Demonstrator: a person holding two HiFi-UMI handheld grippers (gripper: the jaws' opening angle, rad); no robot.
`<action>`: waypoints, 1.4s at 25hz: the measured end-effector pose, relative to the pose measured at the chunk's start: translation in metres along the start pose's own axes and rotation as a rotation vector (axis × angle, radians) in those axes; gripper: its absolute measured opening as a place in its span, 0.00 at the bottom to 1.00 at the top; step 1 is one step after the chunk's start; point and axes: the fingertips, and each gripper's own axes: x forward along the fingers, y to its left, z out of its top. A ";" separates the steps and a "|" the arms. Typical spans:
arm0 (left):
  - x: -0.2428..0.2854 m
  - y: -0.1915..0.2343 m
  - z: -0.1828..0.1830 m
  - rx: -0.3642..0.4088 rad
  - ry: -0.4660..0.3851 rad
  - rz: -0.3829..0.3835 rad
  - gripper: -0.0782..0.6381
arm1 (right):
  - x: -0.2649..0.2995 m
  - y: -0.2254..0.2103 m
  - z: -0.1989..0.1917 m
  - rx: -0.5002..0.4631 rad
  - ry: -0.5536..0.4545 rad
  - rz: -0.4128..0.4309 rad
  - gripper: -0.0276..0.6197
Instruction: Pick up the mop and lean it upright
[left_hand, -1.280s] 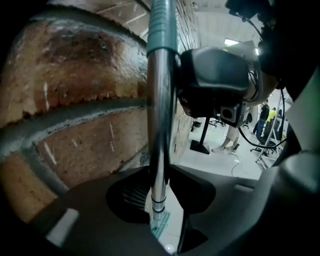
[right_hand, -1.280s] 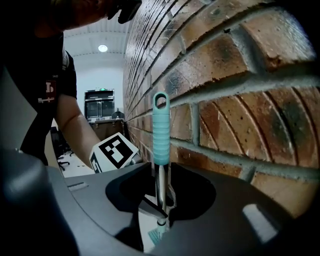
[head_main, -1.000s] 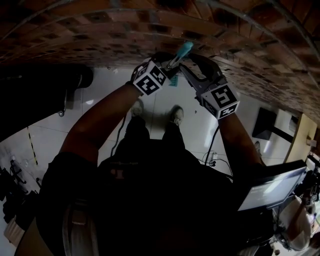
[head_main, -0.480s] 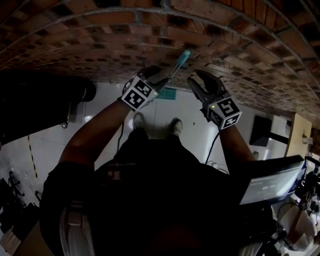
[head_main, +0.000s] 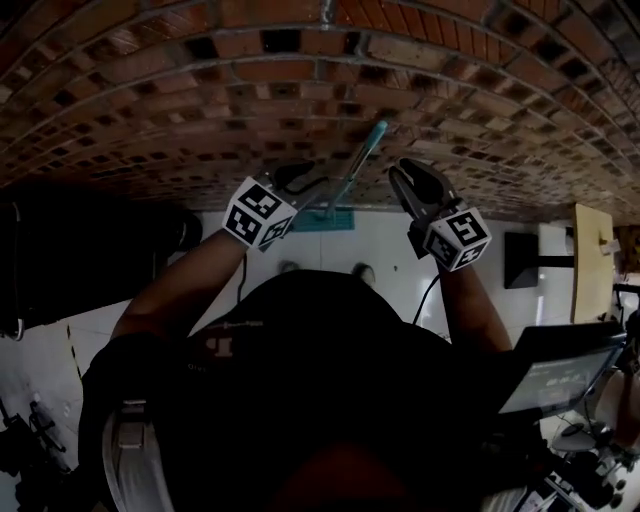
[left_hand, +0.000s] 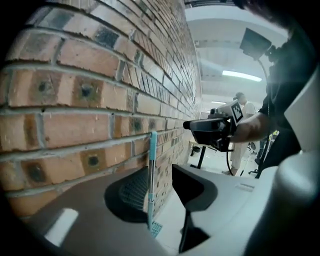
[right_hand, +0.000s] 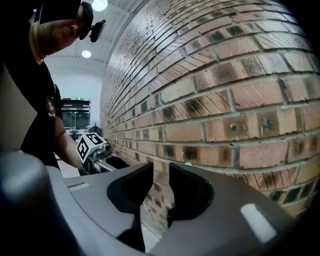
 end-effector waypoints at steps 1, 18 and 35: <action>-0.007 -0.002 0.008 -0.007 -0.017 -0.007 0.30 | -0.004 0.005 0.004 0.007 -0.009 -0.006 0.21; -0.063 -0.063 0.102 -0.155 -0.417 -0.038 0.11 | -0.075 0.014 0.027 0.100 -0.075 0.136 0.06; -0.058 -0.078 0.094 -0.136 -0.391 0.012 0.11 | -0.075 0.002 0.026 0.082 -0.051 0.169 0.06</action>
